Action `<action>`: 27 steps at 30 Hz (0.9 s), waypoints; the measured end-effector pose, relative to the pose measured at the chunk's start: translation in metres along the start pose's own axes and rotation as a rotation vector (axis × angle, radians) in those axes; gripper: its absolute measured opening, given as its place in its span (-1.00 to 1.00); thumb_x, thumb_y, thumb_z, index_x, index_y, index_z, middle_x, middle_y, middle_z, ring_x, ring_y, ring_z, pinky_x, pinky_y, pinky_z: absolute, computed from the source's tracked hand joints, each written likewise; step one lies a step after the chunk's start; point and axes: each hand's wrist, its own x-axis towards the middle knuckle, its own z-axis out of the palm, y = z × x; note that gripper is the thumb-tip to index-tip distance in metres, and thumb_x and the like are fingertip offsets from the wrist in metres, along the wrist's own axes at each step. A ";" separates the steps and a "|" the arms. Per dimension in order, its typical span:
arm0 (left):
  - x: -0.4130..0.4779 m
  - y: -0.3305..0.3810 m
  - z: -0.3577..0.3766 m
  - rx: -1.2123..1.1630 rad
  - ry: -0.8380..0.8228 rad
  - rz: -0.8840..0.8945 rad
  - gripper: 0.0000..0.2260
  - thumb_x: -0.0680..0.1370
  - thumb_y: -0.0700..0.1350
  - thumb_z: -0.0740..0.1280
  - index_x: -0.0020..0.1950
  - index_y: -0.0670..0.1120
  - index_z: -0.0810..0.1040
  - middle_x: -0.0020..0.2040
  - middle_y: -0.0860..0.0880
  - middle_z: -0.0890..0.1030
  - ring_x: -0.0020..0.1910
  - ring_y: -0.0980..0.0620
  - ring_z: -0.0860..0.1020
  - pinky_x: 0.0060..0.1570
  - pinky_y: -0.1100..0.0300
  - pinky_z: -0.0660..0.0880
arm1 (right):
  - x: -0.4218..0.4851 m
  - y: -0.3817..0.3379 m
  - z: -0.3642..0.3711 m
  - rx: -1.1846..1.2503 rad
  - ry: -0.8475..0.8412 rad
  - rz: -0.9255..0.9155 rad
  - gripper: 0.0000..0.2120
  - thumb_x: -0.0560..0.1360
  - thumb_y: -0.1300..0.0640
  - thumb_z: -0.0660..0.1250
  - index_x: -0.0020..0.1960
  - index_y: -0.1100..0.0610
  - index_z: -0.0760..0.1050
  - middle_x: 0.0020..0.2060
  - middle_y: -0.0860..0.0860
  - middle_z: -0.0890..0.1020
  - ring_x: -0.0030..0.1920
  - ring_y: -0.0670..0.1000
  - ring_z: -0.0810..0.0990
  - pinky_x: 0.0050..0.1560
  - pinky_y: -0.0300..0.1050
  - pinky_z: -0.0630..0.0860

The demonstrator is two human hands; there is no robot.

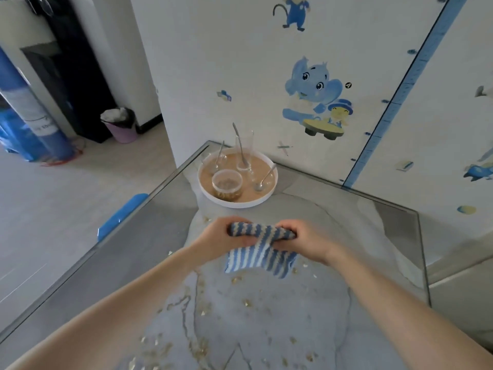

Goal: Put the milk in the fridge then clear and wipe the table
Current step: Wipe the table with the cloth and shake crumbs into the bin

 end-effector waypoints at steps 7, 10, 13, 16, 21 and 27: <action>0.037 -0.052 -0.059 0.090 0.113 0.000 -0.86 0.48 -0.04 0.37 -0.24 -0.04 0.50 -0.40 0.06 0.42 -0.40 0.14 0.36 -0.37 0.31 0.28 | 0.095 -0.029 0.031 -0.155 0.059 -0.030 -0.86 0.45 0.29 0.34 0.00 0.28 0.51 -0.17 0.08 0.53 -0.13 -0.02 0.48 -0.19 -0.25 0.36; 0.056 -0.070 -0.091 0.117 0.197 0.030 -0.87 0.48 -0.05 0.37 -0.07 -0.10 0.56 -0.28 -0.01 0.54 -0.30 0.06 0.44 -0.26 0.18 0.35 | 0.140 -0.044 0.046 -0.237 0.120 -0.076 -0.85 0.46 0.26 0.31 0.00 0.30 0.48 -0.11 0.24 0.56 -0.10 0.10 0.51 -0.18 -0.12 0.35; 0.075 -0.092 -0.124 0.124 0.283 0.063 -0.87 0.49 -0.08 0.36 -0.01 -0.10 0.56 -0.27 0.04 0.52 -0.30 0.13 0.44 -0.33 0.34 0.34 | 0.183 -0.062 0.066 -0.240 0.164 -0.096 -0.90 0.48 0.27 0.26 -0.03 0.29 0.47 -0.09 0.23 0.56 -0.14 0.07 0.49 -0.21 -0.11 0.36; 0.090 -0.112 -0.145 0.120 0.351 0.096 -0.94 0.50 -0.12 0.34 -0.06 -0.08 0.53 -0.32 0.10 0.47 -0.35 0.24 0.40 -0.39 0.50 0.32 | 0.222 -0.070 0.082 -0.246 0.219 -0.162 -0.85 0.48 0.27 0.25 -0.22 0.07 0.43 -0.31 -0.04 0.46 -0.25 -0.08 0.42 -0.19 -0.16 0.30; 0.110 -0.163 -0.147 0.219 0.310 0.066 -0.81 0.48 -0.10 0.36 0.07 -0.10 0.56 -0.19 0.04 0.58 -0.27 0.18 0.50 -0.31 0.47 0.38 | 0.268 -0.045 0.111 -0.287 0.266 -0.110 -0.81 0.46 0.28 0.26 0.07 0.19 0.50 -0.03 0.16 0.60 -0.01 0.12 0.53 -0.05 -0.07 0.42; 0.132 -0.216 -0.125 0.464 0.005 -0.016 -0.65 0.54 -0.06 0.25 0.30 -0.10 0.34 0.15 -0.14 0.54 0.10 -0.16 0.50 0.02 0.07 0.44 | 0.296 -0.002 0.139 -0.492 -0.032 -0.019 -0.45 0.44 0.43 0.16 0.39 0.12 0.31 0.43 0.06 0.32 0.44 0.03 0.26 0.34 -0.24 0.15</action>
